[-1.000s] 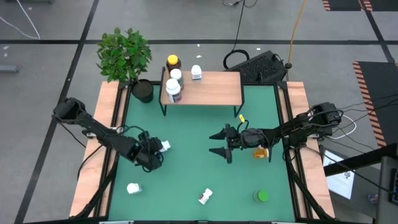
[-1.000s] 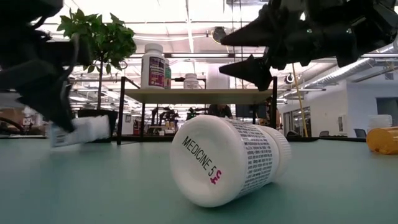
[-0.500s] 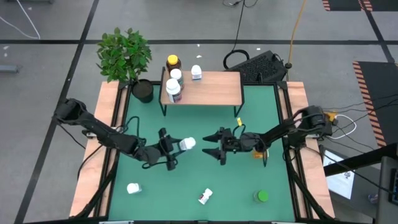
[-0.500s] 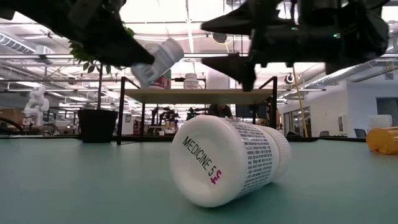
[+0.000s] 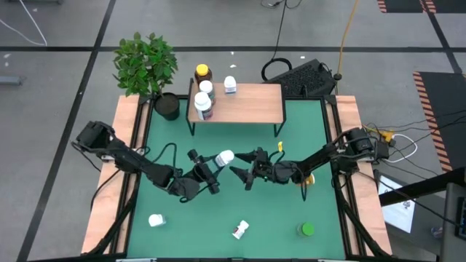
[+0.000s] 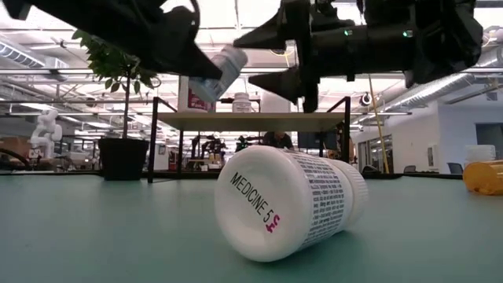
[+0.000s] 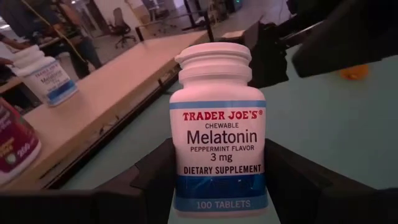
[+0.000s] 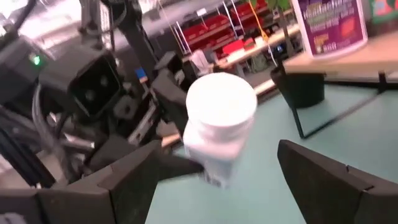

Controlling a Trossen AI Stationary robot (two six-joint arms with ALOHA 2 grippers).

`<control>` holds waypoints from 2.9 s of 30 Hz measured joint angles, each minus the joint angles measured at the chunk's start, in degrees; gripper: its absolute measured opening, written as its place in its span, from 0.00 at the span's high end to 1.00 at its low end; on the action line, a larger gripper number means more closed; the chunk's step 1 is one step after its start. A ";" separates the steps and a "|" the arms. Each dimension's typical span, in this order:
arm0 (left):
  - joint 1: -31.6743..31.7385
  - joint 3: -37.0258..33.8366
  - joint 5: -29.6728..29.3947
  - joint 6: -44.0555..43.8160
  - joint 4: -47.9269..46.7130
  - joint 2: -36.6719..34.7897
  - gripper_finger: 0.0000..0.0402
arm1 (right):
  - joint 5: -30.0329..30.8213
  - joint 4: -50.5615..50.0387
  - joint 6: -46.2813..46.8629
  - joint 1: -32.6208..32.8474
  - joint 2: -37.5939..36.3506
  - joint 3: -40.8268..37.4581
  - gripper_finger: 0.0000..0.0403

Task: Pick and place medicine bottles onto shelf by color
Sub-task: Put the top white and blue medicine bottle on the shelf

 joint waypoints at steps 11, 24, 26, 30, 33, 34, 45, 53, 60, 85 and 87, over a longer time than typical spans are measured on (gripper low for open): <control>0.36 5.25 -0.36 5.34 -0.66 4.04 0.47 | 0.61 -1.62 -4.34 -0.72 -0.01 3.85 0.31; 0.73 5.30 0.34 3.88 -1.71 4.04 0.41 | 1.39 -2.73 -4.09 -1.20 -0.01 3.89 0.60; 0.72 5.30 1.00 2.19 -2.29 4.04 0.37 | 0.32 -3.17 -4.54 -1.20 -0.01 3.89 0.60; 0.11 5.30 2.72 1.13 -6.08 3.23 0.29 | -1.58 -5.66 -9.04 -1.43 -0.97 3.91 0.60; -0.81 5.30 2.34 -1.13 -11.01 1.11 0.26 | -6.07 -9.15 -13.64 -3.38 -4.73 3.95 0.60; -1.07 5.30 2.31 -2.54 -13.24 0.00 0.25 | -8.28 -11.82 -14.89 -4.47 -6.57 4.27 0.60; -0.62 5.30 5.19 -17.95 -30.45 -6.56 0.31 | -29.40 -68.46 -41.24 -26.09 -18.76 28.78 0.59; 1.15 5.30 8.31 -18.60 -30.77 -6.38 0.31 | -53.12 -73.48 -49.10 -40.83 -13.36 38.23 0.59; 2.04 5.30 10.00 -18.47 -31.30 -6.36 0.31 | -57.71 -72.67 -52.27 -46.21 -5.49 40.93 0.59; 3.73 5.28 10.96 -19.91 -31.99 -6.38 0.31 | -56.82 -75.07 -55.08 -48.68 -0.18 44.57 0.46; 3.73 5.28 10.97 -19.91 -32.14 -6.38 0.31 | -56.57 -75.11 -55.02 -48.68 -0.18 44.57 0.43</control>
